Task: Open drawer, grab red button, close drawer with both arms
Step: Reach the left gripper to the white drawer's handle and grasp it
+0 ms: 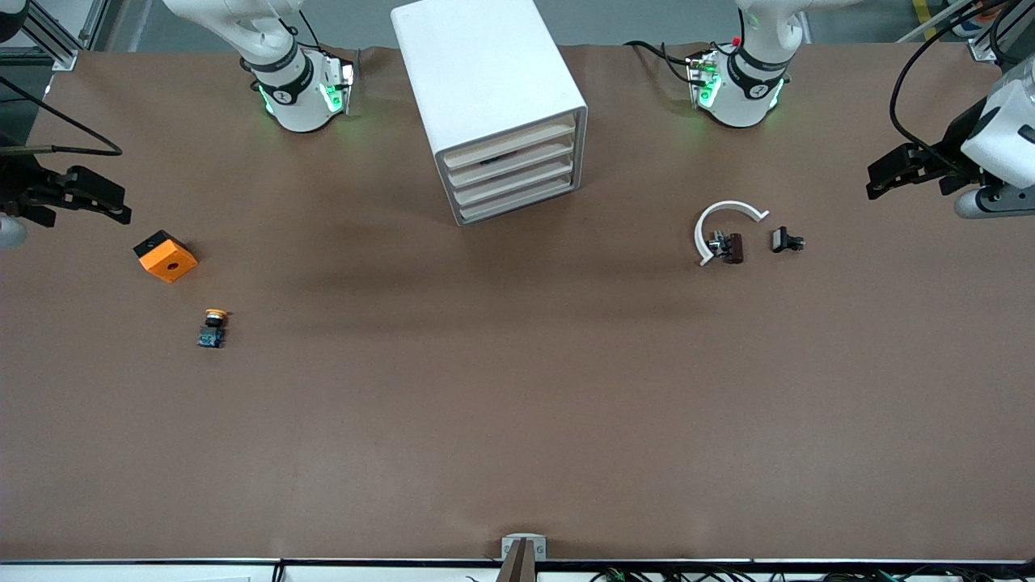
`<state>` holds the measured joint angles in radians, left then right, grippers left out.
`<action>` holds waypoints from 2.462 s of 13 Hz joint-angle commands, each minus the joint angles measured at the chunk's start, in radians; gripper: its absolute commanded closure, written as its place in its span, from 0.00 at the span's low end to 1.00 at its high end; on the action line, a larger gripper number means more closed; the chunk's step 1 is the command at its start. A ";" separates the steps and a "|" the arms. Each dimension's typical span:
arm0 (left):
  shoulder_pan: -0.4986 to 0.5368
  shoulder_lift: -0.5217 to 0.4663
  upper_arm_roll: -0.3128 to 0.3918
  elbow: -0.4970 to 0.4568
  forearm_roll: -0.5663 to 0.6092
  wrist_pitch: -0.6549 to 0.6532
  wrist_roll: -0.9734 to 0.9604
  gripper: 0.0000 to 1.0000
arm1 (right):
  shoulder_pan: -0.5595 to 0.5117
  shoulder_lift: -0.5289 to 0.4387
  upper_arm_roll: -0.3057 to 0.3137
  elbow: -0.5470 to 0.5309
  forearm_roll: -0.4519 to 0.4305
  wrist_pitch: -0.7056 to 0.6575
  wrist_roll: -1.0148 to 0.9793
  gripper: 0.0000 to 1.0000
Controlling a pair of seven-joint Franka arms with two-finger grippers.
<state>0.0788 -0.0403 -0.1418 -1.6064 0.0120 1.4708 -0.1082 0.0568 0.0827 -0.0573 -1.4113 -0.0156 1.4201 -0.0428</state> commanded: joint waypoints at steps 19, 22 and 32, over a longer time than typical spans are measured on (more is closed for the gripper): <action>-0.089 0.287 -0.039 0.077 -0.015 0.048 -0.456 0.00 | 0.012 0.012 -0.003 0.018 -0.003 -0.007 0.001 0.00; -0.160 0.368 -0.041 0.080 -0.015 0.069 -0.681 0.00 | 0.012 0.012 -0.003 0.017 -0.003 -0.007 0.001 0.00; -0.353 0.579 -0.041 0.083 -0.142 0.060 -1.365 0.00 | 0.012 0.014 -0.003 0.017 -0.003 -0.007 0.001 0.00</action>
<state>-0.2393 0.5245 -0.1854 -1.5427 -0.1165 1.5509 -1.3525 0.0590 0.0888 -0.0544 -1.4112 -0.0160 1.4205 -0.0428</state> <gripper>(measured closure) 0.000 0.000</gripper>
